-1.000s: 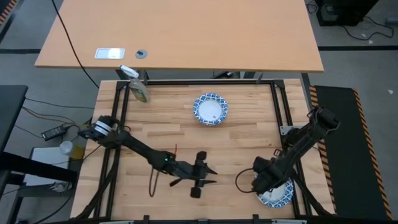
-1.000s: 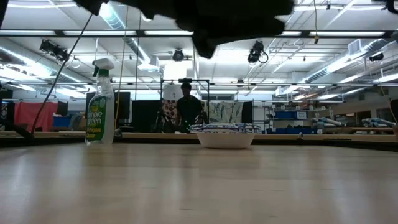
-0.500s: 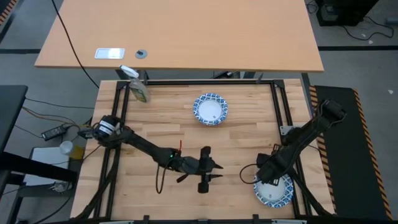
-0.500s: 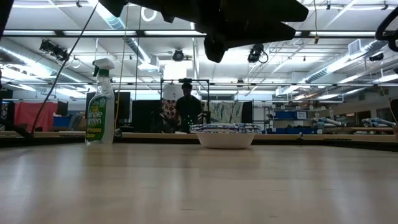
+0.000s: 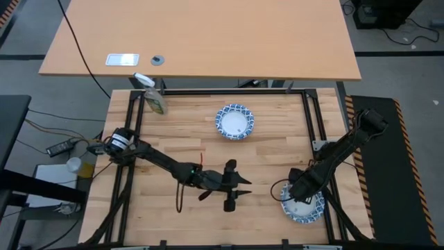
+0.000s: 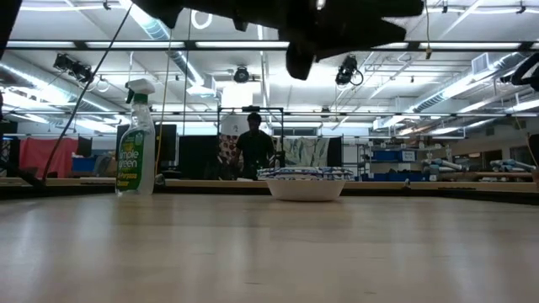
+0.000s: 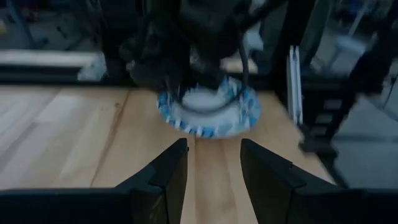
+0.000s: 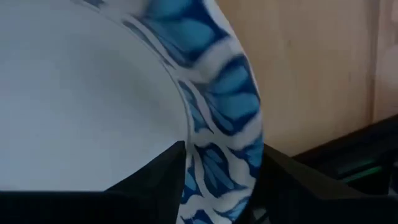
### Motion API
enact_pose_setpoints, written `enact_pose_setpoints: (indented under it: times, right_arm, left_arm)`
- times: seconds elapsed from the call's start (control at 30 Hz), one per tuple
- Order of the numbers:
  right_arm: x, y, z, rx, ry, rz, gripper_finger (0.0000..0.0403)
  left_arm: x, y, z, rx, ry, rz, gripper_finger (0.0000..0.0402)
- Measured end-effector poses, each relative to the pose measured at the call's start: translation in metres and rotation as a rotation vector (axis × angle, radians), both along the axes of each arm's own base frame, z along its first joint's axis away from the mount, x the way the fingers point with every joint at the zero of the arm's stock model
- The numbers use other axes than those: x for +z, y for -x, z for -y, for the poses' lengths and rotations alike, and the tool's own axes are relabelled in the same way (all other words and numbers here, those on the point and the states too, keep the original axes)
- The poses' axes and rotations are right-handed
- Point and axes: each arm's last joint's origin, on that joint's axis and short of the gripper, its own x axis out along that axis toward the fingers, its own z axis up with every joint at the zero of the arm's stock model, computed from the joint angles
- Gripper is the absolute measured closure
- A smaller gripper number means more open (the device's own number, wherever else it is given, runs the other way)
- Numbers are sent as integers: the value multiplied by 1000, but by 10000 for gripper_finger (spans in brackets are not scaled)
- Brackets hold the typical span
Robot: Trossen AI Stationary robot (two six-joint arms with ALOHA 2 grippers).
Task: Nest bowls inside each other
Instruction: Stack the blue white patterned bowl on top of the other blue white patterned bowls
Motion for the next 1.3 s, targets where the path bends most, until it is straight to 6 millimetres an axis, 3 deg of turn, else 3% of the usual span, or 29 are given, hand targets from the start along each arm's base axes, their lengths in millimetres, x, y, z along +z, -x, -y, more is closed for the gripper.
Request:
enact_pose_setpoints:
  times: [0.23, 0.47, 0.67, 0.83, 1.13, 1.3]
  right_arm:
    - [-1, -8, 0, -111, 38, 101, 219]
    - [2, -19, -1, -186, 31, 168, 220]
    - [41, -29, -8, -150, 77, 281, 220]
    - [68, -18, -10, -61, 120, 306, 220]
    - [56, 9, -29, 111, -32, 108, 221]
    - [50, 12, -48, 122, -109, 104, 221]
  left_arm:
    - [-31, -18, 9, -3, 14, 18, 251]
    - [-24, -46, 15, 2, -41, -124, 251]
    - [-4, -53, 17, -21, -142, -211, 251]
    - [-4, -53, 18, -33, -174, -214, 251]
    - [-16, -44, 28, -76, -189, -326, 251]
    - [-52, -52, 37, -173, -130, -344, 251]
